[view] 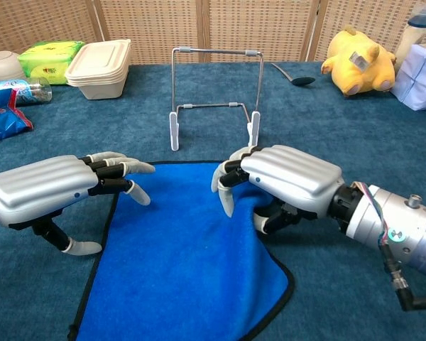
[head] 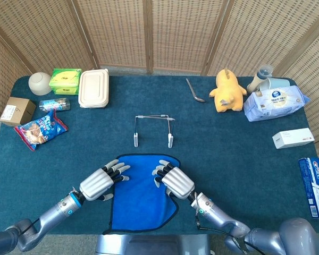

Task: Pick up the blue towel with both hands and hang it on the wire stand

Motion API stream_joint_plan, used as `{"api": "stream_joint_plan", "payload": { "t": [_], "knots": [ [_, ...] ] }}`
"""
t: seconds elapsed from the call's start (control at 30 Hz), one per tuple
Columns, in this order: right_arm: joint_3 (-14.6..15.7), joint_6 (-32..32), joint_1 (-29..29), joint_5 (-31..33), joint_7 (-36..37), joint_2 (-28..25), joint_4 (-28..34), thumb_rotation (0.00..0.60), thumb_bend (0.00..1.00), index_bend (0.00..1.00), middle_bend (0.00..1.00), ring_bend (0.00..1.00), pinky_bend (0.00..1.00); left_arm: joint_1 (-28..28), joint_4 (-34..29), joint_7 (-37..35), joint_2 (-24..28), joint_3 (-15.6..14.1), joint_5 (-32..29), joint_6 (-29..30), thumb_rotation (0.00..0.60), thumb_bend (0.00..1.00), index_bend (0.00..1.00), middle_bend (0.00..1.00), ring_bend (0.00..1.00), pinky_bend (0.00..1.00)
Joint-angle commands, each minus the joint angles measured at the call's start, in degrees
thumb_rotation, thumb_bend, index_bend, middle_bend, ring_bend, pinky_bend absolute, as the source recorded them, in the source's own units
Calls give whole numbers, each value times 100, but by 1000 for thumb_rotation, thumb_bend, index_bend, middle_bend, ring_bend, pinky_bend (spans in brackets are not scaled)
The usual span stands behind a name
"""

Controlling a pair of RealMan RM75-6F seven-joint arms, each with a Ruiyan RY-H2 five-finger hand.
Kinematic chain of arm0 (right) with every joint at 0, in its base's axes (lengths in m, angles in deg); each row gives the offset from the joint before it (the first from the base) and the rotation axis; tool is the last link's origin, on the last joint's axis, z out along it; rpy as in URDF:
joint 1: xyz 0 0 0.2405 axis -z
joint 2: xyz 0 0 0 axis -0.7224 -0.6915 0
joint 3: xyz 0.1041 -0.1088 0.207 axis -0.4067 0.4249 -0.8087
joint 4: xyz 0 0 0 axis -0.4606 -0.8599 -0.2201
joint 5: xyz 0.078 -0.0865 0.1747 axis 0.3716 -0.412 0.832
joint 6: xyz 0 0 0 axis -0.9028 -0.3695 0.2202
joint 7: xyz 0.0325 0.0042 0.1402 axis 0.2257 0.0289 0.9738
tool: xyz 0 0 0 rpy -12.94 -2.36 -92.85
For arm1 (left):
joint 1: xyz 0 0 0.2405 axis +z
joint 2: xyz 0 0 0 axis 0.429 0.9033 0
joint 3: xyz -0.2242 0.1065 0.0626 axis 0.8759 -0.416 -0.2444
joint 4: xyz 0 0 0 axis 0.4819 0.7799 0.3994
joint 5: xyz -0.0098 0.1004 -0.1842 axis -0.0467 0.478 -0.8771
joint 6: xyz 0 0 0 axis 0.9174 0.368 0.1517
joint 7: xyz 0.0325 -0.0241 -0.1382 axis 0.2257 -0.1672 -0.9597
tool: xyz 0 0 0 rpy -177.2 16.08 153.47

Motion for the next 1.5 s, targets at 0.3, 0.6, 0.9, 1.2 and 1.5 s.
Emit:
{"api": "stream_joint_plan", "payload": {
  "t": [0.3, 0.6, 0.9, 1.2, 1.5],
  "knots": [
    [-7, 29, 3, 28, 4, 6, -19, 600, 480, 669, 321, 236, 172, -48, 101, -39, -162, -12, -89, -18, 600, 325, 233, 67, 0, 0],
    [-13, 42, 9, 45, -7, 4, -11, 600, 480, 670, 322, 236, 172, -92, 202, -39, -329, 26, -164, 15, 600, 331, 233, 77, 0, 0],
    [-20, 75, 3, 66, -3, -9, -10, 600, 481, 669, 322, 236, 171, -134, 232, -140, -421, 42, -227, 19, 600, 404, 232, 79, 0, 0],
    [-46, 87, 5, 102, -1, -26, 16, 600, 480, 667, 323, 236, 172, -174, 279, -197, -519, 73, -302, 19, 600, 409, 232, 82, 0, 0],
    [-88, 74, 7, 140, 60, -39, -30, 600, 481, 667, 325, 239, 172, -254, 334, -244, -687, 113, -369, -45, 600, 497, 237, 85, 0, 0]
  ]
}}
